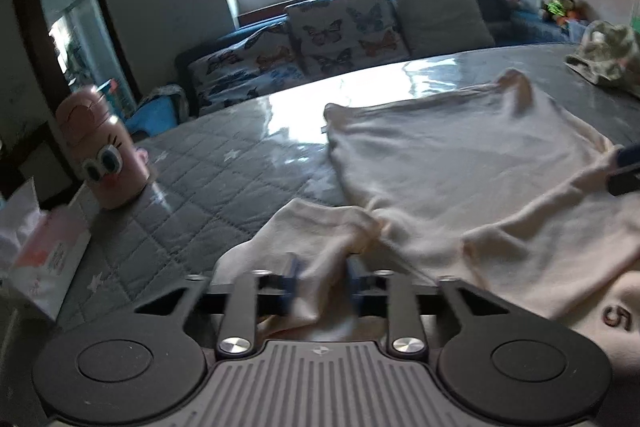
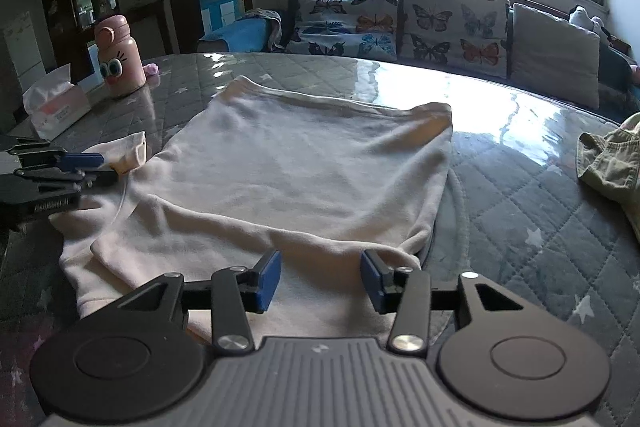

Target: Fold clothes

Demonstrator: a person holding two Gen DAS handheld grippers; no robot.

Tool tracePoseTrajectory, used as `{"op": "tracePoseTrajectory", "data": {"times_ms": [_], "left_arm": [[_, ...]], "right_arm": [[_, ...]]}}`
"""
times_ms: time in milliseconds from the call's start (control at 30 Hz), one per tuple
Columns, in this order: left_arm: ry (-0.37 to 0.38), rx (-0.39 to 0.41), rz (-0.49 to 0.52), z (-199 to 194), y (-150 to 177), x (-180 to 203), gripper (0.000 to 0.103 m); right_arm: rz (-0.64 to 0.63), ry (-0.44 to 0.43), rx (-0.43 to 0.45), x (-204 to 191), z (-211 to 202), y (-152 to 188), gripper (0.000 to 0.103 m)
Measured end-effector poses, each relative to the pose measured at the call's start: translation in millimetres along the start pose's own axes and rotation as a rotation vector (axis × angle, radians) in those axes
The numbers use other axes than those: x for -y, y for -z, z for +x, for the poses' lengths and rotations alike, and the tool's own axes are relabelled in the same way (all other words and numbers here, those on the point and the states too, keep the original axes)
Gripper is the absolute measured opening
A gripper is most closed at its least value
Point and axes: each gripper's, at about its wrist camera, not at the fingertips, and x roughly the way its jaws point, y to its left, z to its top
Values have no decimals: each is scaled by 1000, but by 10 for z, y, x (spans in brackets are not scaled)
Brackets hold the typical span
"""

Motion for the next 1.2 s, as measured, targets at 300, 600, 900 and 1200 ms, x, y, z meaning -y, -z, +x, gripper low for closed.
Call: {"op": "tracePoseTrajectory", "data": {"times_ms": [300, 600, 900, 1200], "left_arm": [[-195, 34, -262, -220, 46, -871, 7], [-175, 29, -219, -391, 214, -910, 16], [-58, 58, 28, -301, 139, -204, 75], [-209, 50, 126, -48, 208, -121, 94]], "right_arm": [[-9, 3, -23, -34, 41, 44, 47], [-14, 5, -33, -74, 68, 60, 54], [-14, 2, -35, -100, 56, 60, 59], [-21, -8, -38, -112, 80, 70, 66]]}}
